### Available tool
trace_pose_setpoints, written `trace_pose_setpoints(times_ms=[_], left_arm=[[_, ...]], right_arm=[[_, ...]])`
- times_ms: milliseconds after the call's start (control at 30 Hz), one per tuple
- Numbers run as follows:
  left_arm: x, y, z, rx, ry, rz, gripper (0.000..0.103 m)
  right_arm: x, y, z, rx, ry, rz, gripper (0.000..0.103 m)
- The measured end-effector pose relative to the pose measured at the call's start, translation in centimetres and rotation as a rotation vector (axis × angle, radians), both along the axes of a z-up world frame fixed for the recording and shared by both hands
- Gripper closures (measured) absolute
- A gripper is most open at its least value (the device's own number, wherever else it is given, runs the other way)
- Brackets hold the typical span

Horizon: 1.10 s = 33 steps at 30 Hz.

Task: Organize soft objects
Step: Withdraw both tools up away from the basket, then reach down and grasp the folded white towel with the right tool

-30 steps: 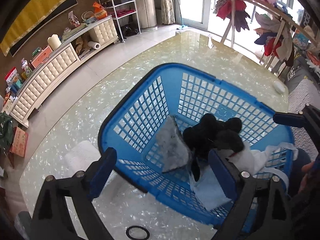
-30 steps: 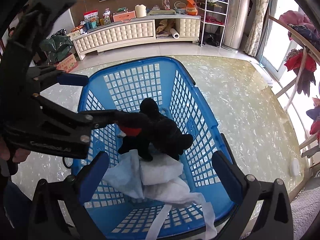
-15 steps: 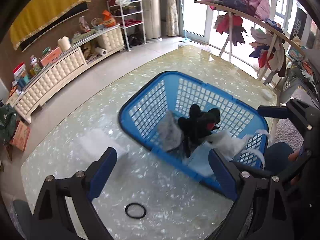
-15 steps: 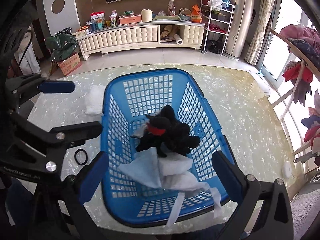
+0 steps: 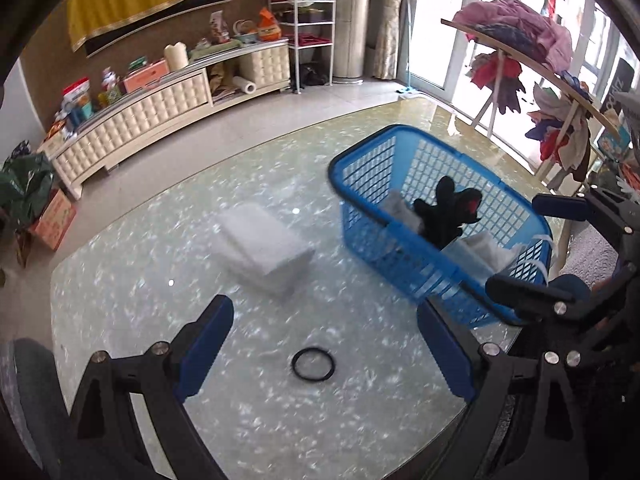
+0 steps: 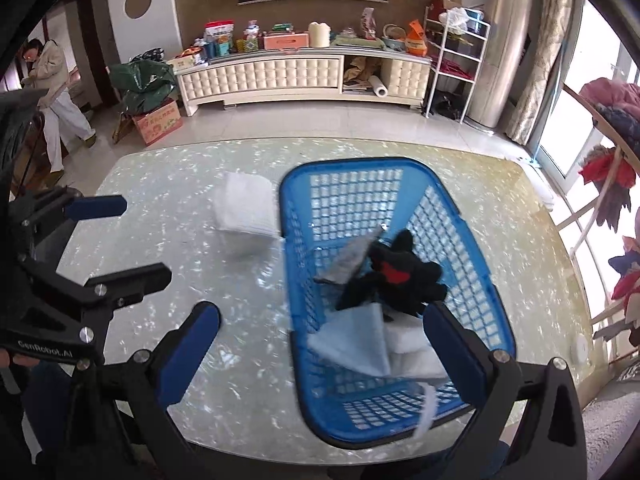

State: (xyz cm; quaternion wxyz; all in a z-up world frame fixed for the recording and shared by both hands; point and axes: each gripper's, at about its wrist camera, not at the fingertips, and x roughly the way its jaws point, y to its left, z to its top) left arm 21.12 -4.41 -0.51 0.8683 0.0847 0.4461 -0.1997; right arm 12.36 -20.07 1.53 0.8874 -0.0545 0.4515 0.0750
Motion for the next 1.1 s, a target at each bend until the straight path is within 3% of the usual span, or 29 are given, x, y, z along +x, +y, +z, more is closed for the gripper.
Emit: trace_pose_setpoints(times_ms=[667,1100], left_arm=[[0.3,10.4,-3.6,0.006,0.056,0.151,0.011],[5.6,15.0,-7.1,0.016,0.116,0.234,0.011]], right_arm=[[5.5,9.2,-3.2,-0.023,0.035,0.162,0.000],[11.3,13.7,-7.1,-0.033,0.100,0.223,0.000]])
